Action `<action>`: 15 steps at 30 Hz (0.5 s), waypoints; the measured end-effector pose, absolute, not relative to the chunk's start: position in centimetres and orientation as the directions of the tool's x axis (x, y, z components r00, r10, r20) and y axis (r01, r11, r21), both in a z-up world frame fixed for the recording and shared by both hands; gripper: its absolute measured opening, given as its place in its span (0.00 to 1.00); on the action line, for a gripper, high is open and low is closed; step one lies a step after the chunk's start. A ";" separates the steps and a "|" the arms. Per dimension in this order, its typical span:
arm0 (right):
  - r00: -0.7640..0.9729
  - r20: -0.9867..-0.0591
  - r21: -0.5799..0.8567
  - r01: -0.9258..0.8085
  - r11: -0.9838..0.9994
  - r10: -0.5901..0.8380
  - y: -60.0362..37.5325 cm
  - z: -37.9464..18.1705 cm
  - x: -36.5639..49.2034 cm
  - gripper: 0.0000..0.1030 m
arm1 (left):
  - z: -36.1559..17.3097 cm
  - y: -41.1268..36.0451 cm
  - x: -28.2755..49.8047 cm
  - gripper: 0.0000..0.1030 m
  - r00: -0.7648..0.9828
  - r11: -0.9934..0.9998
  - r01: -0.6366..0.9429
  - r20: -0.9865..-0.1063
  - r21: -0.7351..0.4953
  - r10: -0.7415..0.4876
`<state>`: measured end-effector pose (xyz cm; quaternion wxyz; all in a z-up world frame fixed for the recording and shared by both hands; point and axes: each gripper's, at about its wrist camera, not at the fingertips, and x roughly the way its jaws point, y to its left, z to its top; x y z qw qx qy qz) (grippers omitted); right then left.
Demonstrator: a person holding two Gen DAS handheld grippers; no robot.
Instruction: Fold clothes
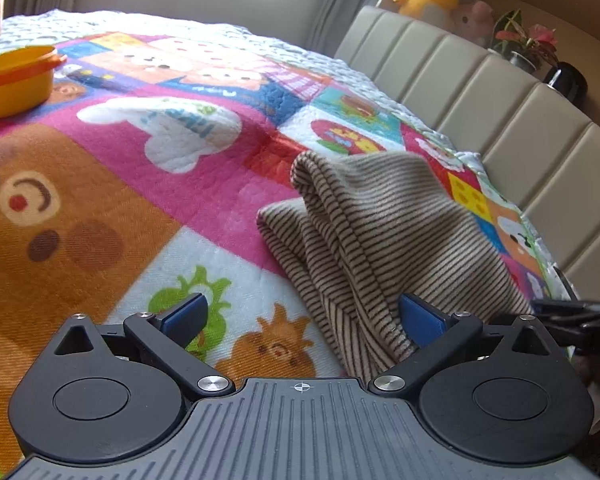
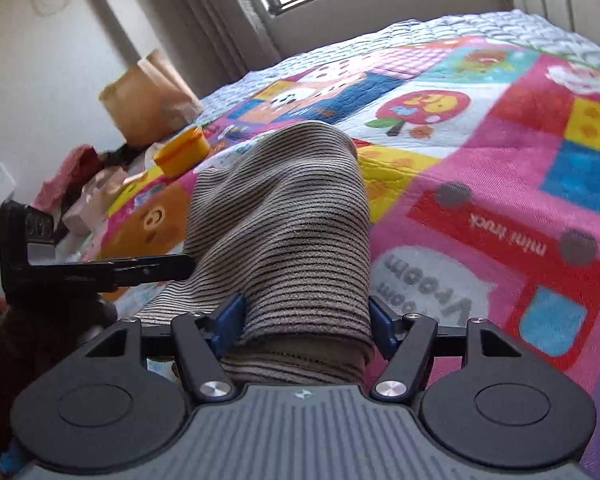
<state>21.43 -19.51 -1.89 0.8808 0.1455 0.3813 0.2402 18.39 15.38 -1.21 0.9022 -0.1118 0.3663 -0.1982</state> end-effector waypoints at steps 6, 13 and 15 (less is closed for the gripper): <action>0.636 -0.598 0.338 -0.351 0.873 0.487 -19.1 -1.7 20.9 0.68 | 3.8 15.7 17.3 0.95 0.739 0.887 0.301 -0.503 -0.350 -0.449; 0.663 -0.597 0.249 -0.381 0.890 0.451 -18.3 -0.9 20.4 0.69 | 4.3 10.9 20.3 0.77 0.704 0.875 0.381 -0.519 -0.299 -0.484; 0.699 -0.585 0.165 -0.396 0.904 0.413 -17.8 0.1 19.6 0.69 | 2.8 9.8 21.4 0.73 0.683 0.887 0.373 -0.566 -0.273 -0.462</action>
